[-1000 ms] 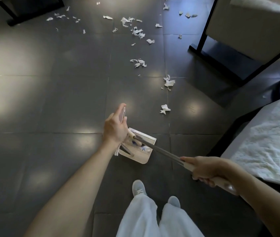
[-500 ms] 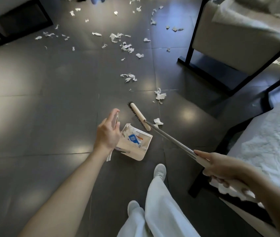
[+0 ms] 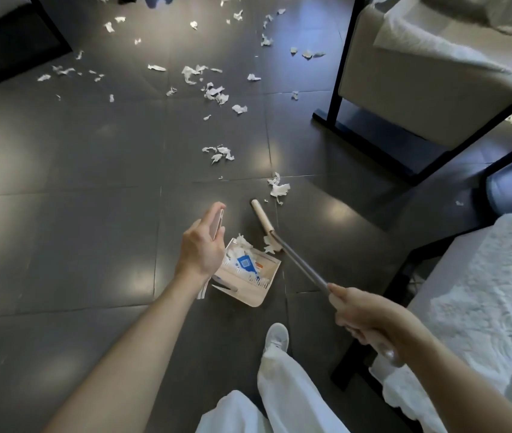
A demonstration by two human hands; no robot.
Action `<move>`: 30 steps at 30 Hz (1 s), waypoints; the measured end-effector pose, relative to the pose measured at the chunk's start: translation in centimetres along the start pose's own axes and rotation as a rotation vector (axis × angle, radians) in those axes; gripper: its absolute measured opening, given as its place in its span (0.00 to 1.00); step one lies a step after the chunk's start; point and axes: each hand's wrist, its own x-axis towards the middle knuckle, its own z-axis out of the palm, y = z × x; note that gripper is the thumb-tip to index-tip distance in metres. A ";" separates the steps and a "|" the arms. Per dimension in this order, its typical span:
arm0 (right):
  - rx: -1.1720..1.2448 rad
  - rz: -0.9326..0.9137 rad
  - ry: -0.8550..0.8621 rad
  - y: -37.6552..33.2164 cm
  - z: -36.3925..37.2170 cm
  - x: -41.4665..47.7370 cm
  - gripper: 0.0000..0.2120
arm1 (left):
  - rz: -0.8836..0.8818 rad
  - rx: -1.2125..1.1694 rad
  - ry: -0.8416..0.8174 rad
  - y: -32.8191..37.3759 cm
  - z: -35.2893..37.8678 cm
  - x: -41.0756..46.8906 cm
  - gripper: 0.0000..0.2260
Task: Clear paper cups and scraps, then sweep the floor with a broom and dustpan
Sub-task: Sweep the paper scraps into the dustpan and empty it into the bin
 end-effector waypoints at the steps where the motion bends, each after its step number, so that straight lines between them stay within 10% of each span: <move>1: 0.025 -0.021 -0.043 0.0 0.0 -0.1 0.37 | 0.002 0.001 -0.005 0.5 0.5 0.5 0.19; 20: 0.448 -0.036 0.067 1.0 -13.1 1.6 0.37 | 0.041 0.031 0.046 4.4 3.3 12.0 0.19; 30: 0.104 0.052 0.204 -5.8 -23.1 12.3 0.36 | -0.026 0.012 0.017 3.2 3.8 24.1 0.19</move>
